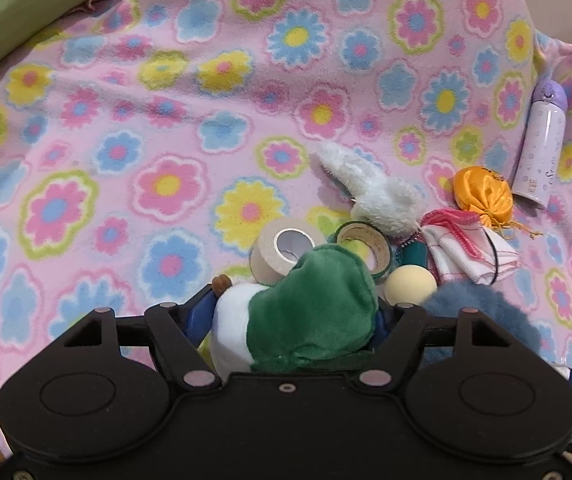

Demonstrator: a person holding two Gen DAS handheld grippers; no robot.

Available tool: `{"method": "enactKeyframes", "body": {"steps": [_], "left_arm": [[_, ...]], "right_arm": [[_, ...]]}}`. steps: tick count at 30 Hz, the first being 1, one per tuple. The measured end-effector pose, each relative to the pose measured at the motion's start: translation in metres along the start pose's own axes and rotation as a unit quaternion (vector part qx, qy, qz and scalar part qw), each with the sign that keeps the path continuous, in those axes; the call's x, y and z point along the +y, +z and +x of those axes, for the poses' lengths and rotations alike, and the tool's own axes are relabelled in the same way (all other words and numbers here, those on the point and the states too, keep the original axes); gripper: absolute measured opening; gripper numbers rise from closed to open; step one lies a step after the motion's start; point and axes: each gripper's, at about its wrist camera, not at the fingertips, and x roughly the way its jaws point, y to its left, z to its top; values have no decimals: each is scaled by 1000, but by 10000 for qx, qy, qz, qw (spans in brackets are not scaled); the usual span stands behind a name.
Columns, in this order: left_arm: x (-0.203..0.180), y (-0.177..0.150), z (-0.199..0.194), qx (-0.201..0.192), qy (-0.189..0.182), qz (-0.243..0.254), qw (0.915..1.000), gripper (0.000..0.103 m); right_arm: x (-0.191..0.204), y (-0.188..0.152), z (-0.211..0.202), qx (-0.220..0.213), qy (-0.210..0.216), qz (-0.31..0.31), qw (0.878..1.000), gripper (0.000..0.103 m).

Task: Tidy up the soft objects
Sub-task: 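Carry the plush toy and wipes packet to the basket and release both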

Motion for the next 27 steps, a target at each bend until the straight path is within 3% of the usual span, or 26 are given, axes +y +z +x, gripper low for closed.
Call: {"method": "enactKeyframes", "body": {"steps": [13, 27], "left_arm": [[-11, -20, -51, -269, -92, -10, 9996, 67], [-40, -88, -120, -366, -137, 244, 9989, 67]], "right_arm": [[8, -10, -45, -358, 114, 81, 9993, 63], [22, -77, -115, -555, 452, 131, 9974, 63]]}}
